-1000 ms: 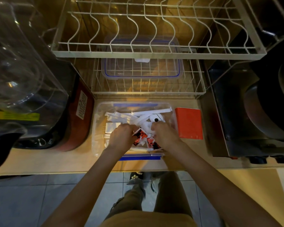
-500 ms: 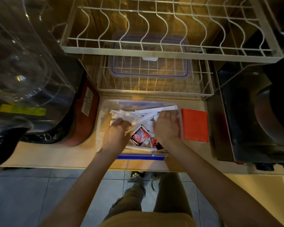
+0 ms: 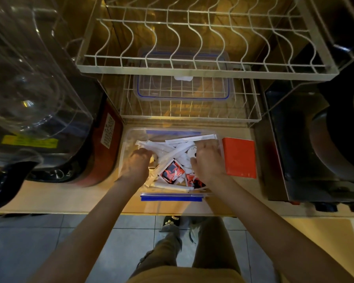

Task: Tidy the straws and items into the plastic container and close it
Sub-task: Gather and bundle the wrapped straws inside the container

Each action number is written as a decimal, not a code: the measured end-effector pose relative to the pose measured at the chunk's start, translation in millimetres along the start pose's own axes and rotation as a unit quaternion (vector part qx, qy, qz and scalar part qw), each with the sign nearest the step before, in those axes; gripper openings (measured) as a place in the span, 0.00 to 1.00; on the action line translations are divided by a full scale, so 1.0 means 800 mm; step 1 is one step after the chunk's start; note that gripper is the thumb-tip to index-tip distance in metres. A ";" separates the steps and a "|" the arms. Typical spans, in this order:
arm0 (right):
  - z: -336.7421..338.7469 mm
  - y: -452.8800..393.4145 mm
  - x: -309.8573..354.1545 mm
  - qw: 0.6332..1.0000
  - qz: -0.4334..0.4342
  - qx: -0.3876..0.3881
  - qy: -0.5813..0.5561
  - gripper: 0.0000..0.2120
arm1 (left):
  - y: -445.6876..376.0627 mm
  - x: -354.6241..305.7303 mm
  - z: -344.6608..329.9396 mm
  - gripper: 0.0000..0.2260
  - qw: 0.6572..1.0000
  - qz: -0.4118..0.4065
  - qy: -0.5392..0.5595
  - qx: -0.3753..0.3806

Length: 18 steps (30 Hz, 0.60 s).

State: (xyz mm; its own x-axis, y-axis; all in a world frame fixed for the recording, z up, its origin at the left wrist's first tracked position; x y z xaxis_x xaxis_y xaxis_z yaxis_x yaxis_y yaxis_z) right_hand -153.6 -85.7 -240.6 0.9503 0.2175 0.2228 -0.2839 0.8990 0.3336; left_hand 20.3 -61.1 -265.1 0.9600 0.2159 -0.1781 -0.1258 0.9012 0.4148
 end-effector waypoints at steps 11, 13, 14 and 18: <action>0.074 0.055 -0.077 0.899 -0.125 -0.116 -0.404 0.11 | 0.015 -0.053 0.082 0.14 0.992 -0.053 -0.103 -0.047; 0.077 0.066 -0.104 0.889 -0.147 -0.155 -0.406 0.13 | 0.022 -0.089 0.098 0.16 0.993 -0.093 -0.063 -0.041; 0.076 0.071 -0.117 0.885 -0.160 -0.169 -0.404 0.14 | 0.024 -0.108 0.102 0.17 0.992 -0.116 -0.039 -0.034; 0.061 0.089 -0.148 0.864 -0.183 -0.208 -0.421 0.21 | 0.021 -0.184 0.097 0.17 0.982 -0.187 0.009 -0.021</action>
State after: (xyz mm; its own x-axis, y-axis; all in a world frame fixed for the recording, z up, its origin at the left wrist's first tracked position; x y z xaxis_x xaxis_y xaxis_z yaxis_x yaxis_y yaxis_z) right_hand -292.7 -65.8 -198.7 0.4881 -0.3060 0.8174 0.2521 0.9460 0.2037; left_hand -104.0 -106.7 -162.5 0.9369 -0.1267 -0.3259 0.2235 0.9337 0.2797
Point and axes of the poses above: each hand's wrist, its own y-axis away from the middle knuckle, its own z-axis out of the back of the hand, x = y × z, the point moved 8 cm from there along -y, towards the middle knuckle, and after that the axes turned 8 degrees about z, right-handed, at the moved point
